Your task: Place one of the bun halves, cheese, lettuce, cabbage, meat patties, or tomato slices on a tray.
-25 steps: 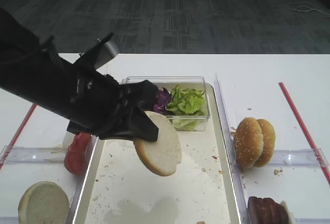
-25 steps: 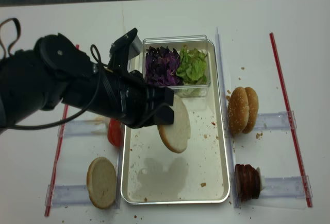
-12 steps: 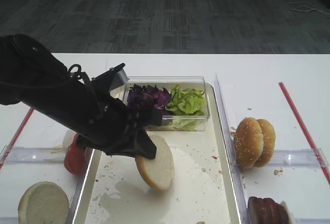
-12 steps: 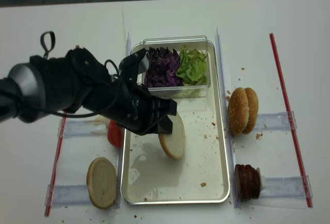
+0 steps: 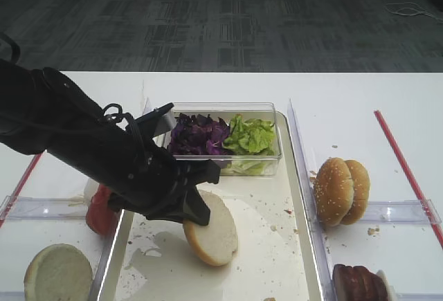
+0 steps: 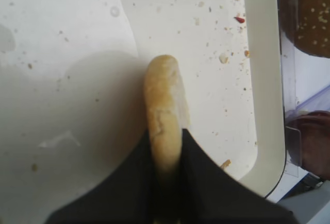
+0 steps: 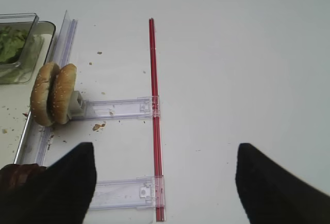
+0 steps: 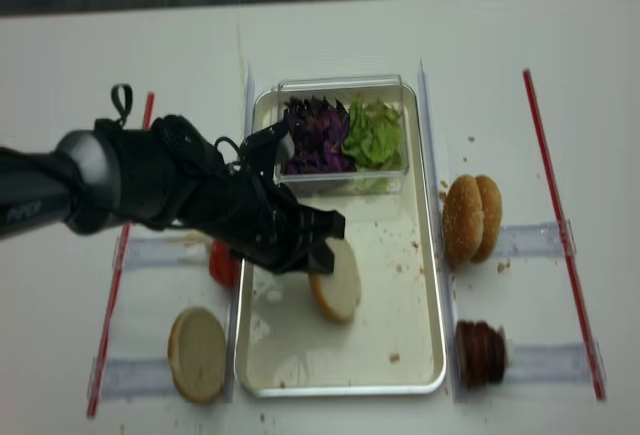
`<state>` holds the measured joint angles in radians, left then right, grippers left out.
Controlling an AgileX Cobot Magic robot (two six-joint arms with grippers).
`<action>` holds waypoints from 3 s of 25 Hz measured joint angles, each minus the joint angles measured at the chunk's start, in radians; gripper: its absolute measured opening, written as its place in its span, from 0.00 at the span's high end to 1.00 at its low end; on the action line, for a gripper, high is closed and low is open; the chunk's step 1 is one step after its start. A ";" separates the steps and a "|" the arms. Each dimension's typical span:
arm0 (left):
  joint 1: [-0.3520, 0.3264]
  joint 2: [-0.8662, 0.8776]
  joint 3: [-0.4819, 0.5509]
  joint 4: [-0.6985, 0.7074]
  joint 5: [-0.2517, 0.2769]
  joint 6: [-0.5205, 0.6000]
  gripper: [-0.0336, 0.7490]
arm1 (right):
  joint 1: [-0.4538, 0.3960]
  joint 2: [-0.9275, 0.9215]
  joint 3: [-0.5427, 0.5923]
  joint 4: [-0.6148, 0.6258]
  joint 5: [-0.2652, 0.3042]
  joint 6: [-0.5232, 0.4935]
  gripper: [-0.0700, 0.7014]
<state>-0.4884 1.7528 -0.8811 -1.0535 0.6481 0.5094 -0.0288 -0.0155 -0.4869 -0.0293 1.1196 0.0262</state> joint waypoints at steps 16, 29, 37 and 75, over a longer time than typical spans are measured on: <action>0.000 0.003 0.000 -0.005 -0.011 0.006 0.37 | 0.000 0.000 0.000 0.000 0.000 0.000 0.15; 0.000 0.003 0.000 -0.001 -0.021 -0.011 0.16 | 0.000 0.000 0.000 0.000 0.000 0.000 0.15; 0.000 0.003 0.000 -0.001 -0.024 -0.014 0.16 | 0.000 0.000 0.000 0.000 0.000 0.000 0.15; 0.000 -0.348 0.000 0.389 0.053 -0.302 0.16 | 0.000 0.000 0.000 0.000 0.000 0.002 0.15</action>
<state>-0.4884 1.4045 -0.8811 -0.6642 0.7012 0.2078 -0.0288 -0.0155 -0.4869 -0.0293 1.1196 0.0283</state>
